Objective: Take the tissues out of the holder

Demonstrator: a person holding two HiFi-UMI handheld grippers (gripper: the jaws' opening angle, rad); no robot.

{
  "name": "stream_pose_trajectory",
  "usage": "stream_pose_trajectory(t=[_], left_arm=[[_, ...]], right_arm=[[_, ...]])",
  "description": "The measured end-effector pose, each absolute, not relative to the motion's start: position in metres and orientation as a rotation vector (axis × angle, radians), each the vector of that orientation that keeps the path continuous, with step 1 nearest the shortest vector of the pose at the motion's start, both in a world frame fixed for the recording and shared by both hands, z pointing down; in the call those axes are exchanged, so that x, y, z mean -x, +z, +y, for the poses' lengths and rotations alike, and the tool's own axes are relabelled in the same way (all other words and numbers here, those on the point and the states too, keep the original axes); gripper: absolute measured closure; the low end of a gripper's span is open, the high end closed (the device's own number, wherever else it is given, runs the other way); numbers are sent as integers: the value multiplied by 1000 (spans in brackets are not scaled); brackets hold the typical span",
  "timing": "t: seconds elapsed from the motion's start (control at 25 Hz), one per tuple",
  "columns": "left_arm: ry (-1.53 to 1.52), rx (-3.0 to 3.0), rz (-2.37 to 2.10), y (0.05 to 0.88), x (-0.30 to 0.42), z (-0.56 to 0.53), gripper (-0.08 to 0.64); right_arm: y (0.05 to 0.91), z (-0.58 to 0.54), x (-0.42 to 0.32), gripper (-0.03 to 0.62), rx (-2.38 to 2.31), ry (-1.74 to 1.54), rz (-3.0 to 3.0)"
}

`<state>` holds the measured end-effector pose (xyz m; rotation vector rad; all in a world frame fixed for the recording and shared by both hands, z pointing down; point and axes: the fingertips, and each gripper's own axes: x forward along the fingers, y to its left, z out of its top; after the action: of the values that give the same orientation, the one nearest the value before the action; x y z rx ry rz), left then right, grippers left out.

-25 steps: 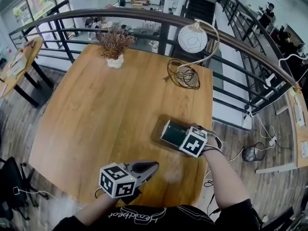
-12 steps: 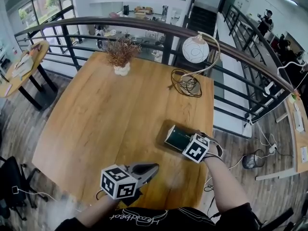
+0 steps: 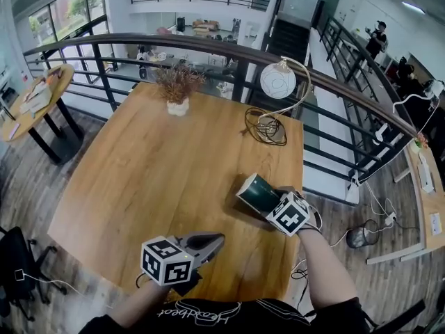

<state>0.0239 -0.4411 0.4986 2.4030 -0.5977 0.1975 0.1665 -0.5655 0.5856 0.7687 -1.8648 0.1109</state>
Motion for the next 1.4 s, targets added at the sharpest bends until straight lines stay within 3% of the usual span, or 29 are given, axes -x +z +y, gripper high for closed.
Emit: stream_pose_trajectory(t=[0.72, 1.4], left_arm=[[88, -2549, -605, 418, -27, -384, 546], [-20, -2692, -581, 367, -50, -278, 546]], right_arm=[[422, -439, -176, 261, -1140, -4, -2275], [349, -272, -191, 261, -1426, -1, -2705]])
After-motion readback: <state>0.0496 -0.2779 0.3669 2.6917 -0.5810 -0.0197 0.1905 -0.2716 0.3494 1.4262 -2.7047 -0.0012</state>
